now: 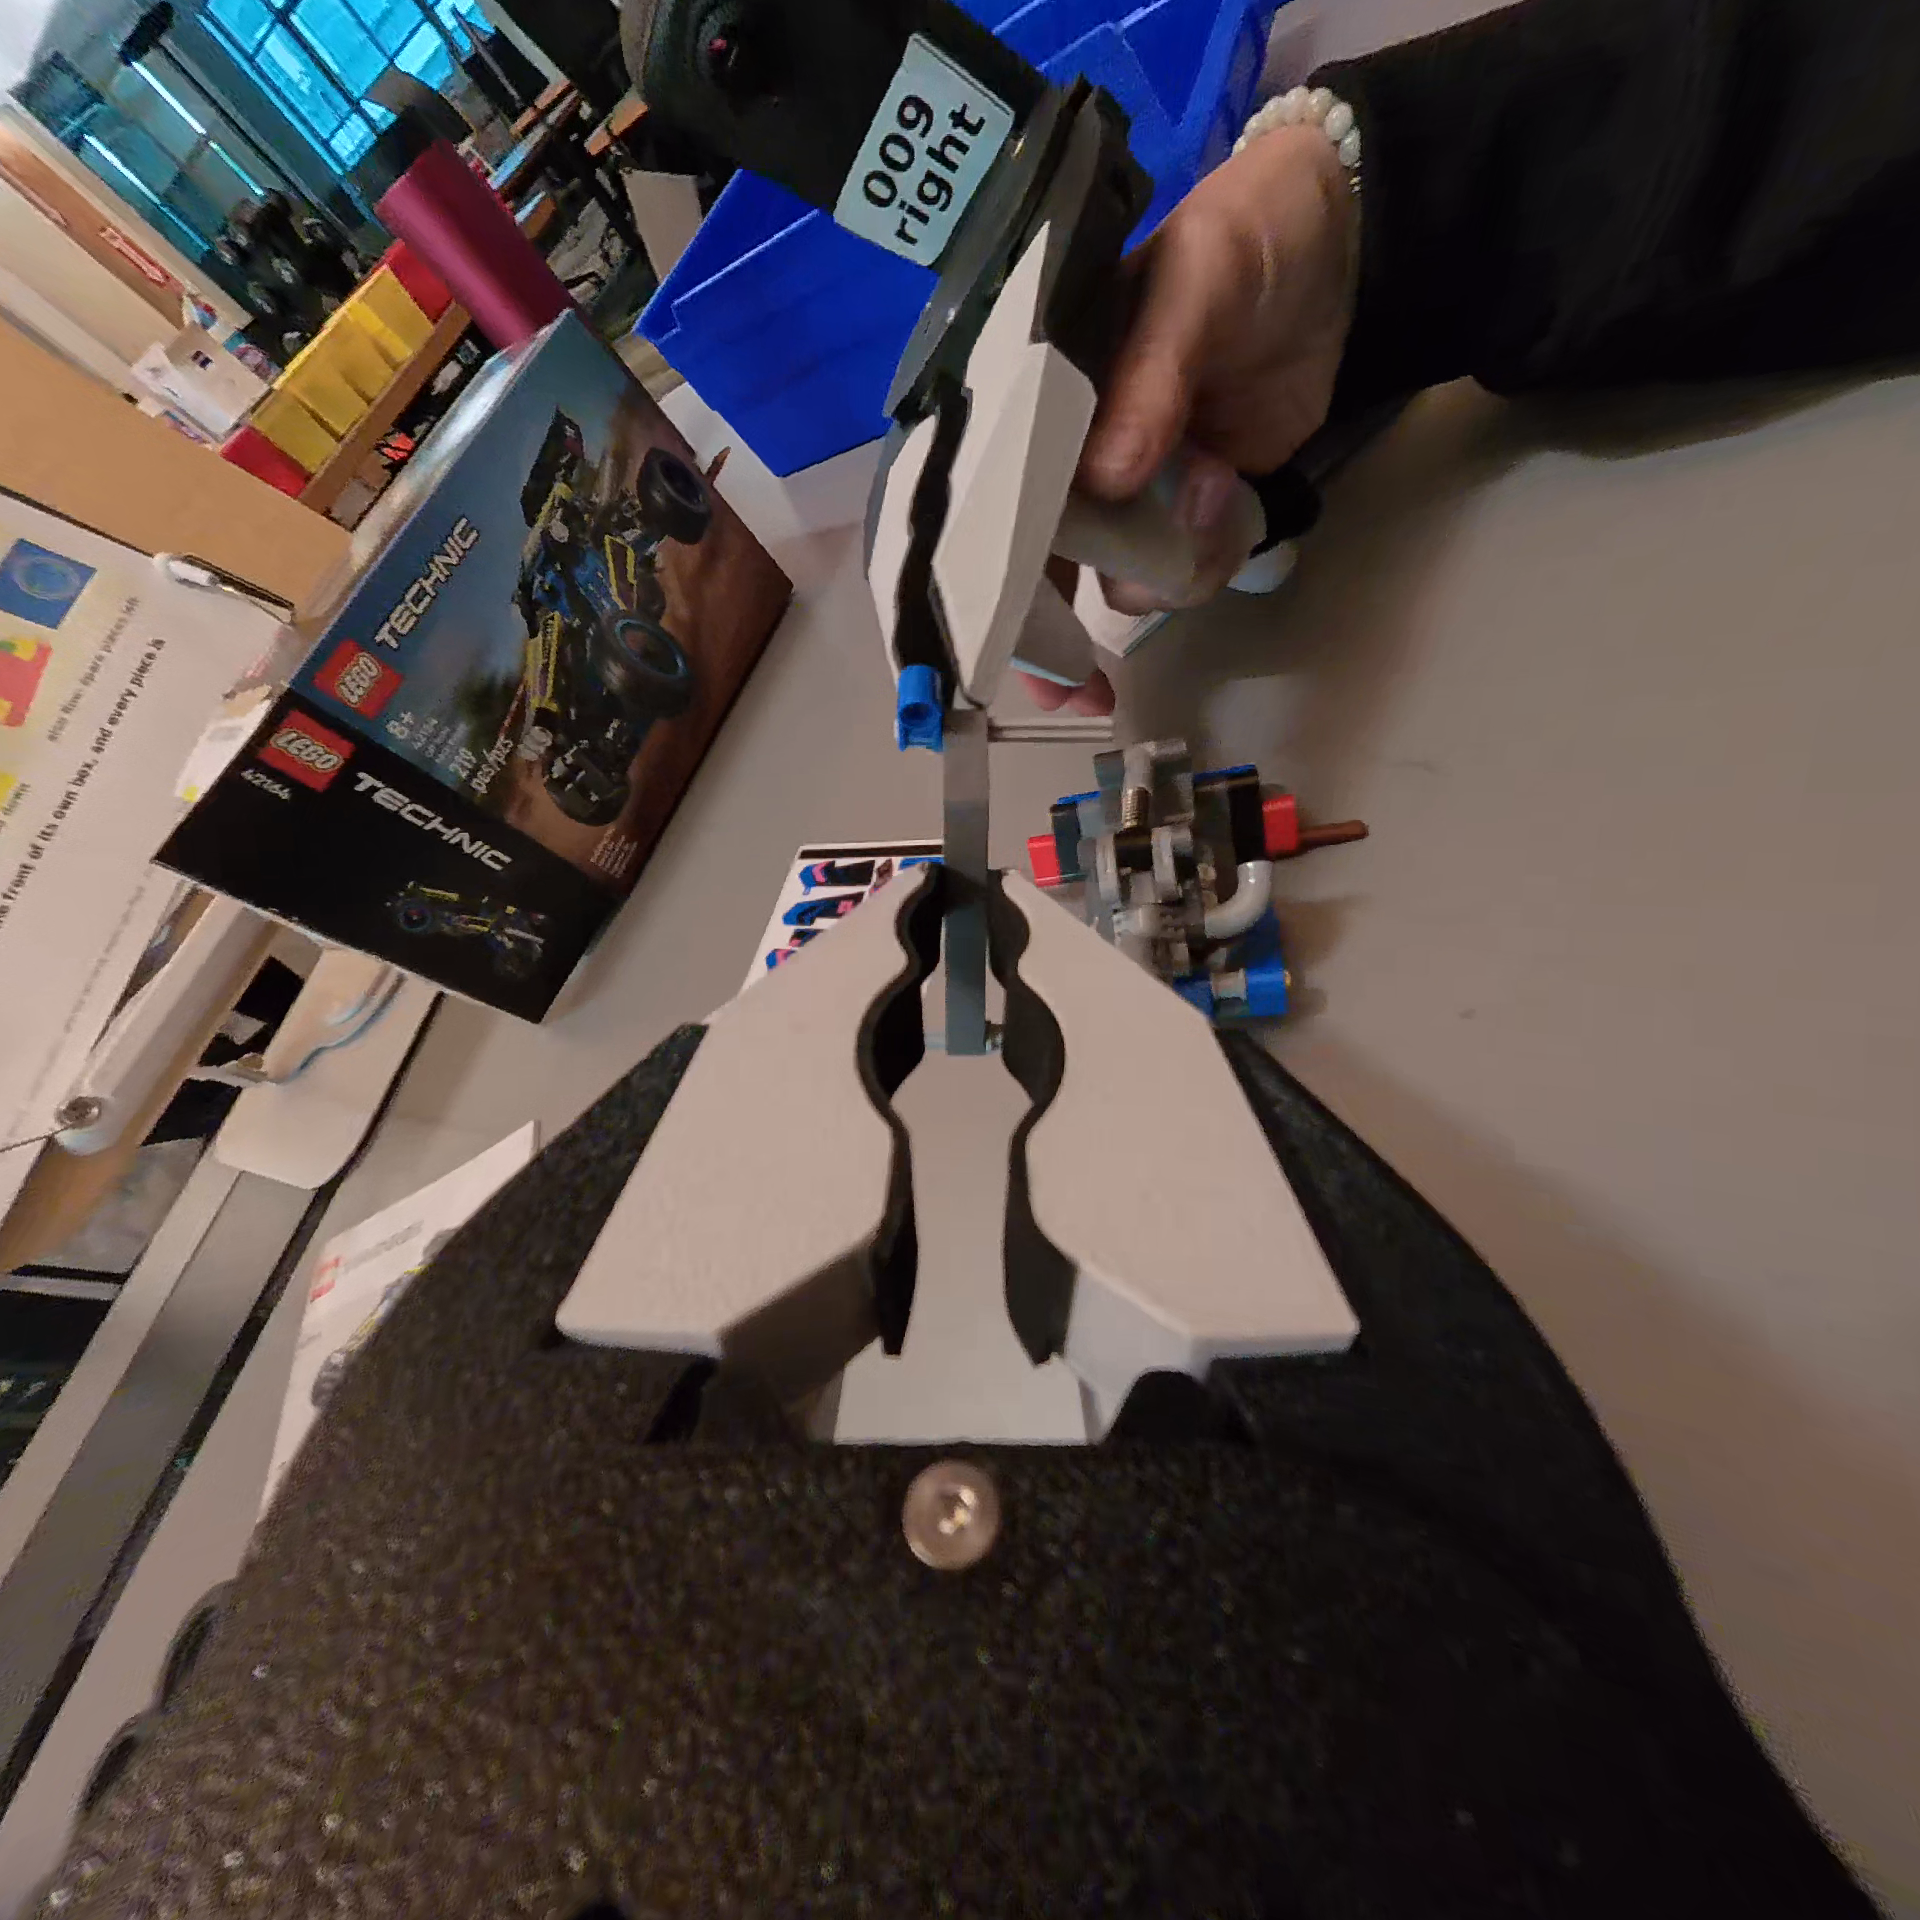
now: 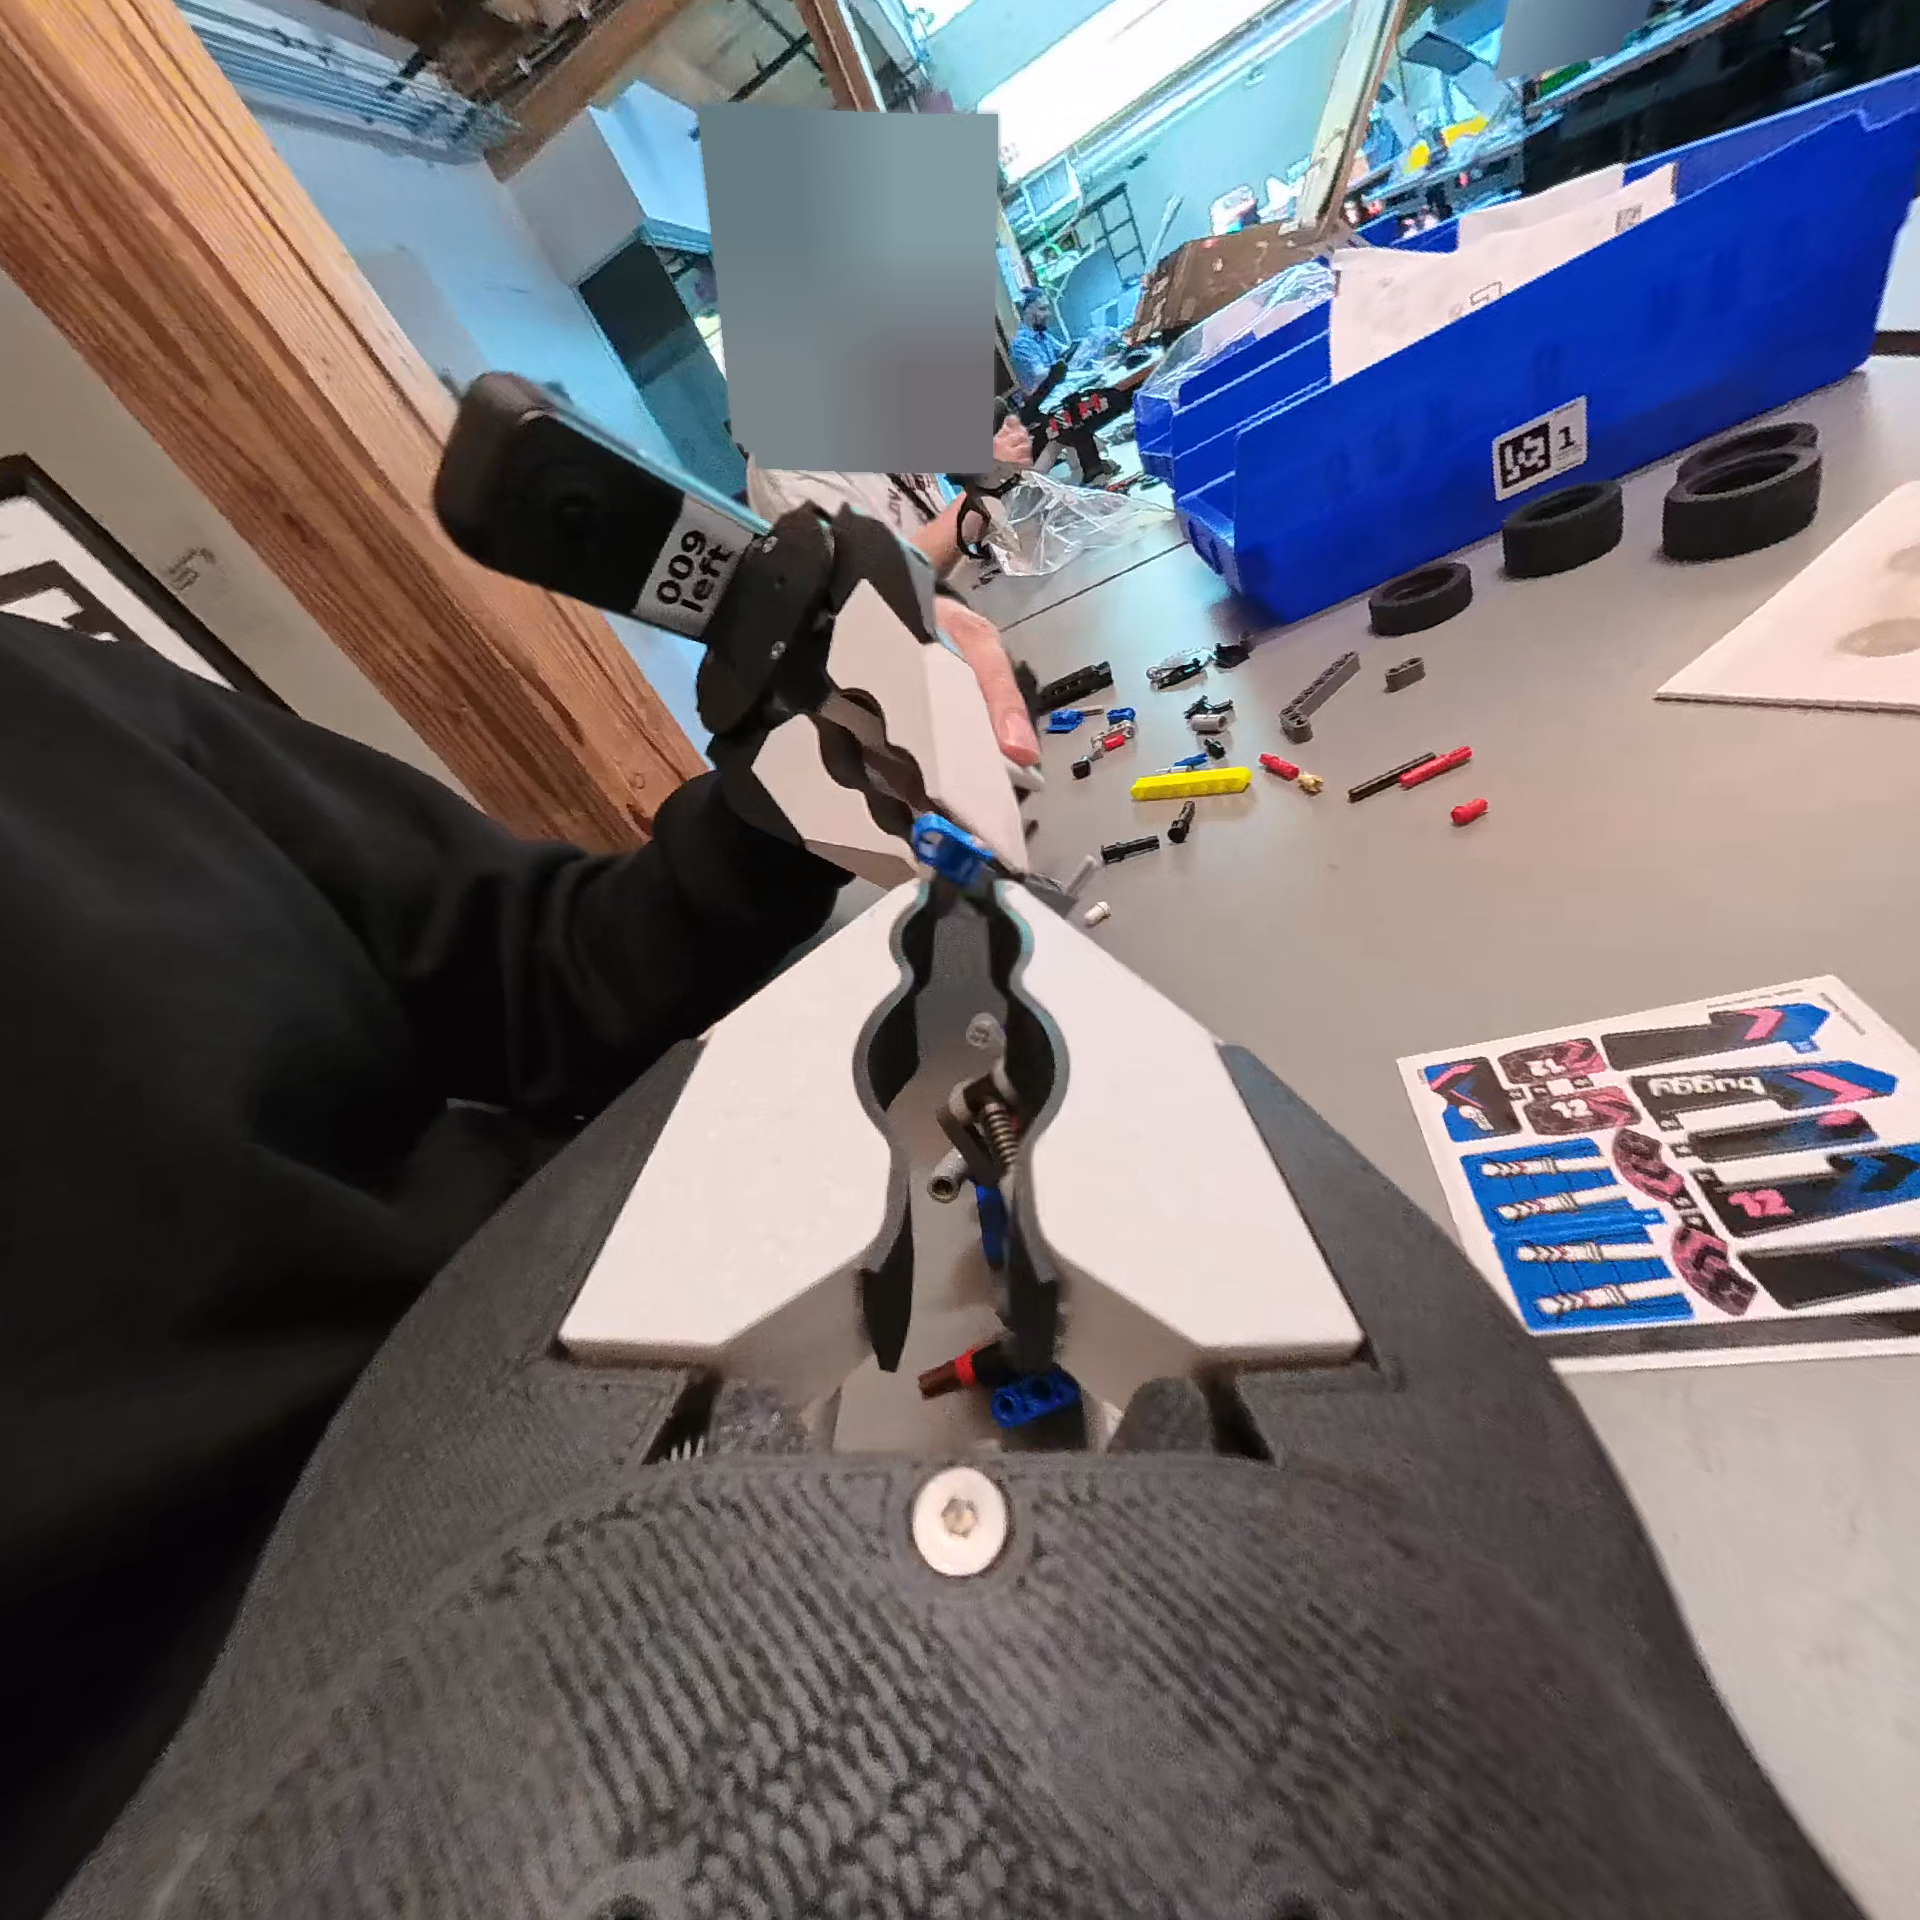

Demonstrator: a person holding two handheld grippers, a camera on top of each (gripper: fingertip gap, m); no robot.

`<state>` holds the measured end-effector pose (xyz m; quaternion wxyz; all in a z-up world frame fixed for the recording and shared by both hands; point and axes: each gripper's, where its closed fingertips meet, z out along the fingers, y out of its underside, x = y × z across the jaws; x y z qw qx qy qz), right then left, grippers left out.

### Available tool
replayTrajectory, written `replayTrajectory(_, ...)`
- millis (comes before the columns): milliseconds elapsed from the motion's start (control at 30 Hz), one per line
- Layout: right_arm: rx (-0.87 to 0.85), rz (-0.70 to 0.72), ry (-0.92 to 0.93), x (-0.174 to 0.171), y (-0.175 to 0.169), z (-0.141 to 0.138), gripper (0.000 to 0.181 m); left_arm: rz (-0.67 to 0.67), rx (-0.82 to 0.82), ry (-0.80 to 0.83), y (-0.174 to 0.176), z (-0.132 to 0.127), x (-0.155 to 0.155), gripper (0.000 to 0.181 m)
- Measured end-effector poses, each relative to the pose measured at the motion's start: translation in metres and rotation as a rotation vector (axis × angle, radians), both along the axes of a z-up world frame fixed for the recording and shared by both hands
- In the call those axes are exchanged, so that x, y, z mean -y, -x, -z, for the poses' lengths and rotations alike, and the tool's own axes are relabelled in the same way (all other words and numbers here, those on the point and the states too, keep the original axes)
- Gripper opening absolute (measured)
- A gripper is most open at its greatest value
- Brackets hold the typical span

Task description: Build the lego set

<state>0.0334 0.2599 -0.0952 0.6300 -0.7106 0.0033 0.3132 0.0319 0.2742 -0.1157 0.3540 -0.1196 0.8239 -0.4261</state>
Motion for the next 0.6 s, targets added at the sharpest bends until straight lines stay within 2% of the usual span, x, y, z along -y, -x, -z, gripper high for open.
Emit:
replayTrajectory(133,-0.025,-0.001,0.024,0.0,0.0,0.003,0.012,-0.013,0.022,-0.015,-0.002,-0.001,-0.002,0.004)
replayTrajectory(333,-0.071,-0.073,0.013,-0.002,0.012,0.002,0.007,-0.003,0.048,-0.065,0.0,-0.001,0.001,0.004)
replayTrajectory(600,-0.101,-0.078,0.009,-0.006,0.015,-0.001,0.005,-0.008,0.033,-0.014,0.005,-0.015,0.007,0.013)
